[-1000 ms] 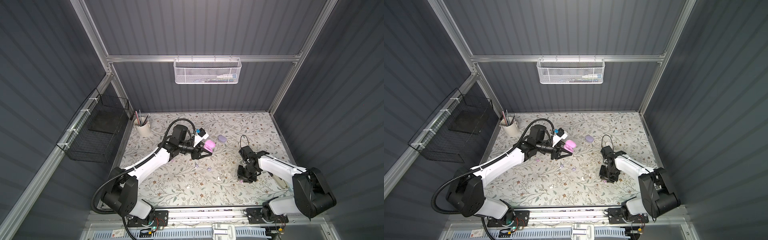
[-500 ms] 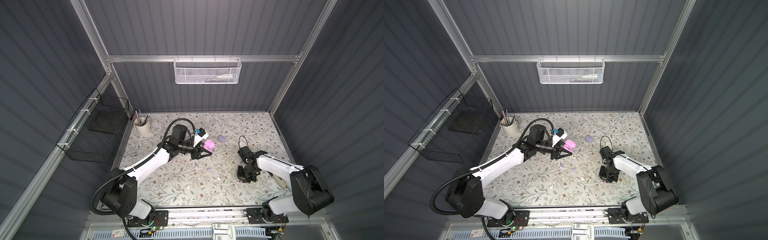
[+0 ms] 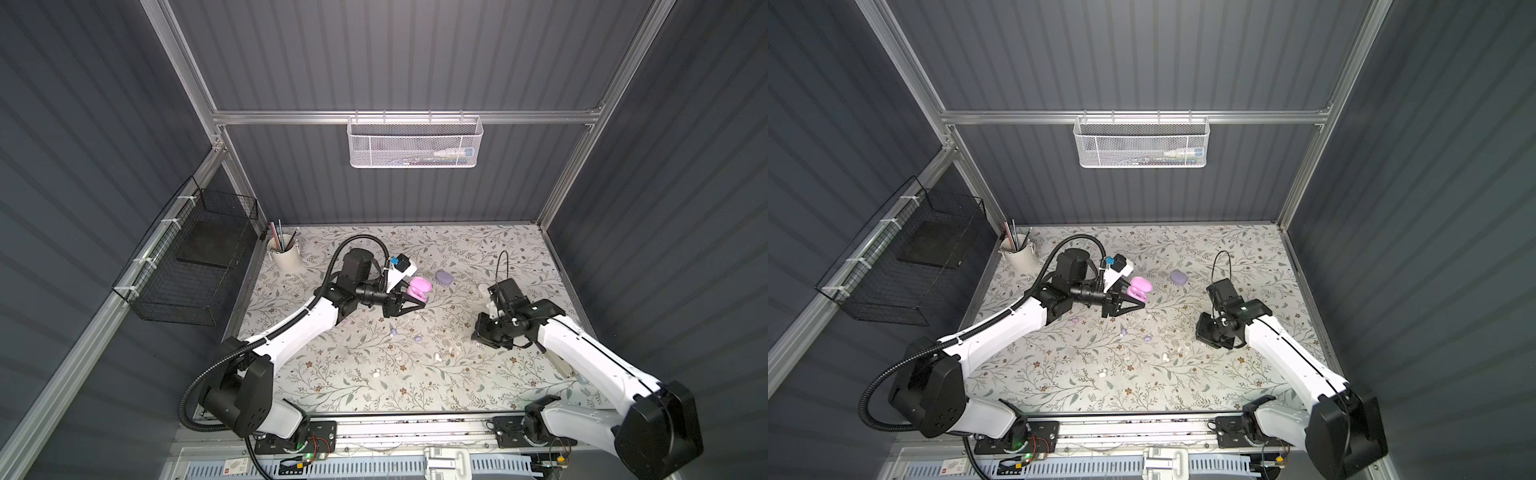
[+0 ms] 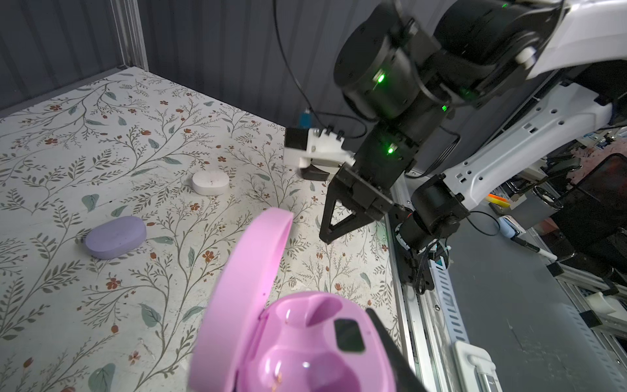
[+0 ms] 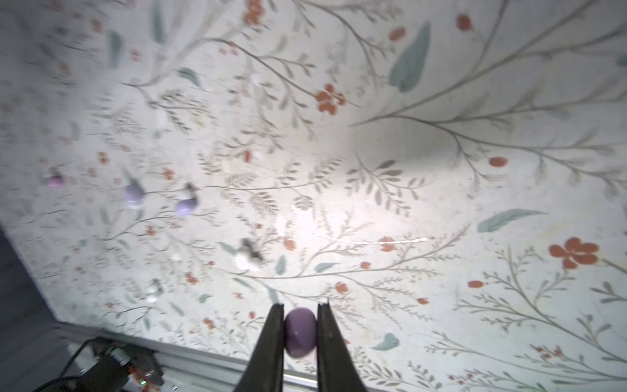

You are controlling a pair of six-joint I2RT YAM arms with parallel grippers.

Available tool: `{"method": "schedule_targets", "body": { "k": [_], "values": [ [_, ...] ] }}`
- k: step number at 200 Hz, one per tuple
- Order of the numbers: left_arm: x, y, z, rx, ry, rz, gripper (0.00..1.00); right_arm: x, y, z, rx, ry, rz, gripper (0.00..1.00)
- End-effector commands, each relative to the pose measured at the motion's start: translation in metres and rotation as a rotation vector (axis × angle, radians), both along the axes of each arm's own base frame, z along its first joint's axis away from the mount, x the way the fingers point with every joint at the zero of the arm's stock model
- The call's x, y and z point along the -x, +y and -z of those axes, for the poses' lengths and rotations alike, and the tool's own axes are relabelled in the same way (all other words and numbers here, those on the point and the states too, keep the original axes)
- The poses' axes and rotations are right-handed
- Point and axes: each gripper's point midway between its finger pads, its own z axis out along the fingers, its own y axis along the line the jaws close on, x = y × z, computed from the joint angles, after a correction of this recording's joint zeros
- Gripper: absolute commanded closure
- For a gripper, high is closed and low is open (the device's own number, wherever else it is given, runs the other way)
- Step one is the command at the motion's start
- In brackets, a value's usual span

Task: Insert wireless bluetooth earbuds into charging case
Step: Pick up the wireless bluetooth earbud from the bottom-right of the table, then insert the wireless bluetooth earbud into the charging case.

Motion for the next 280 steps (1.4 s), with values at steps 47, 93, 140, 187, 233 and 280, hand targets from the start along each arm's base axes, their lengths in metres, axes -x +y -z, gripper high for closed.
{"method": "schedule_targets", "body": {
  "k": [47, 93, 140, 187, 233, 280],
  "values": [
    [0.014, -0.018, -0.044, 0.150, -0.088, 0.084, 0.75, -0.004, 0.049, -0.160, -0.347, -0.370, -0.206, 0.88],
    [0.023, -0.036, -0.056, 0.198, -0.117, 0.145, 0.75, 0.003, 0.072, -0.224, -0.502, -0.491, -0.338, 0.88],
    [0.022, -0.047, -0.069, 0.262, -0.117, 0.169, 0.75, 0.013, 0.085, -0.240, -0.556, -0.506, -0.415, 0.88],
    [0.030, -0.053, -0.078, 0.291, -0.127, 0.208, 0.75, 0.006, 0.093, -0.237, -0.543, -0.497, -0.434, 0.87],
    [0.038, -0.054, -0.085, 0.302, -0.132, 0.231, 0.75, -0.003, 0.094, -0.232, -0.521, -0.496, -0.422, 0.87],
    [0.044, -0.053, -0.090, 0.316, -0.145, 0.240, 0.75, -0.007, 0.093, -0.222, -0.497, -0.479, -0.411, 0.87]
  ]
}}
